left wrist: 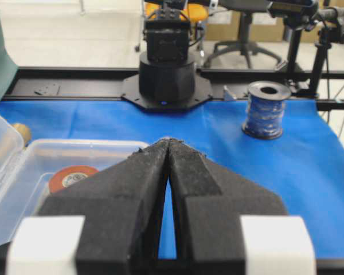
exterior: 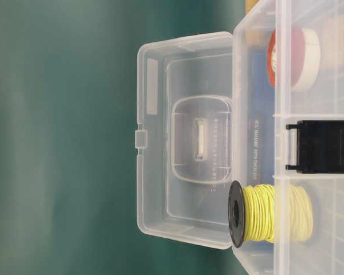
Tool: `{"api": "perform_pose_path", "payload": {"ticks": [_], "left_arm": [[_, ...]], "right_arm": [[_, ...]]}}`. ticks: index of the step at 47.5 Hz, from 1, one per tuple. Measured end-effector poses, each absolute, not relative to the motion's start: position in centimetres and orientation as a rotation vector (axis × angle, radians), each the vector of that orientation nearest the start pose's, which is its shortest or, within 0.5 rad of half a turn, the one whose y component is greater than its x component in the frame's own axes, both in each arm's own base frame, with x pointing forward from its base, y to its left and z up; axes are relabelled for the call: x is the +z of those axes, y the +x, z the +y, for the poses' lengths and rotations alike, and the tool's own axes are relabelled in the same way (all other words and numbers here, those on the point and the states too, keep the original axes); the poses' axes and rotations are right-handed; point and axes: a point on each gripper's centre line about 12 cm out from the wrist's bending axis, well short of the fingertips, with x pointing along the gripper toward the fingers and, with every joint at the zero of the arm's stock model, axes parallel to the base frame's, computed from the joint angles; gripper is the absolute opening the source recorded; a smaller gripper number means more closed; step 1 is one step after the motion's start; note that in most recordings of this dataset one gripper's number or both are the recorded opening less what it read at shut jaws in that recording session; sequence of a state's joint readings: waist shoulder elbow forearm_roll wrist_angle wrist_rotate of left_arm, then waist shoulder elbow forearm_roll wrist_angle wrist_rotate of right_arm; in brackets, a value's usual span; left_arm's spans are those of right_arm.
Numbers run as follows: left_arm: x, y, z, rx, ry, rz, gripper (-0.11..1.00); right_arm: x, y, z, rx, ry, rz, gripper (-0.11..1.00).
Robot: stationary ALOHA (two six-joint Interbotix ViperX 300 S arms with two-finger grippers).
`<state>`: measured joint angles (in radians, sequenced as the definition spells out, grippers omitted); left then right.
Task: Close the tool box with the left arm.
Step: 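Move the left gripper up to the raised clear lid's edge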
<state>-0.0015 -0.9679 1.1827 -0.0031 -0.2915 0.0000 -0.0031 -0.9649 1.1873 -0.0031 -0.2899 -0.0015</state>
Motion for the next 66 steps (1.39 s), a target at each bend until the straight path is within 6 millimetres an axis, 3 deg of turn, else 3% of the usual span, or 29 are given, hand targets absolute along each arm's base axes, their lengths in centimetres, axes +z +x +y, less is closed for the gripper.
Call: {"api": "perform_pose_path", "payload": {"ticks": [13,30,35,44,48,66], "left_arm": [[31.8,21.3,1.7,0.083,-0.037,0.014,0.0],[34.3,25.3,8.1,0.296,0.025,0.247,0.02],[34.6,26.5,10.6,0.356,0.049,0.302,0.18],[34.2,28.7,14.8,0.431,0.055,0.428,0.72],[33.7,30.1,16.5,0.44,0.058,0.499,0.88],[32.5,35.5,24.6,0.463,0.054,0.76,0.87]], "right_arm": [[29.6,20.2,-0.8,-0.038,0.001,-0.012,0.0],[29.0,20.3,-1.0,-0.047,0.004,0.034,0.0],[28.8,20.4,-0.9,-0.045,0.004,0.044,0.0],[28.3,20.7,-1.0,-0.047,0.006,0.069,0.0],[28.1,20.9,-1.0,-0.047,0.007,0.083,0.0],[26.9,21.8,-1.1,-0.05,0.008,0.138,0.0]]}}
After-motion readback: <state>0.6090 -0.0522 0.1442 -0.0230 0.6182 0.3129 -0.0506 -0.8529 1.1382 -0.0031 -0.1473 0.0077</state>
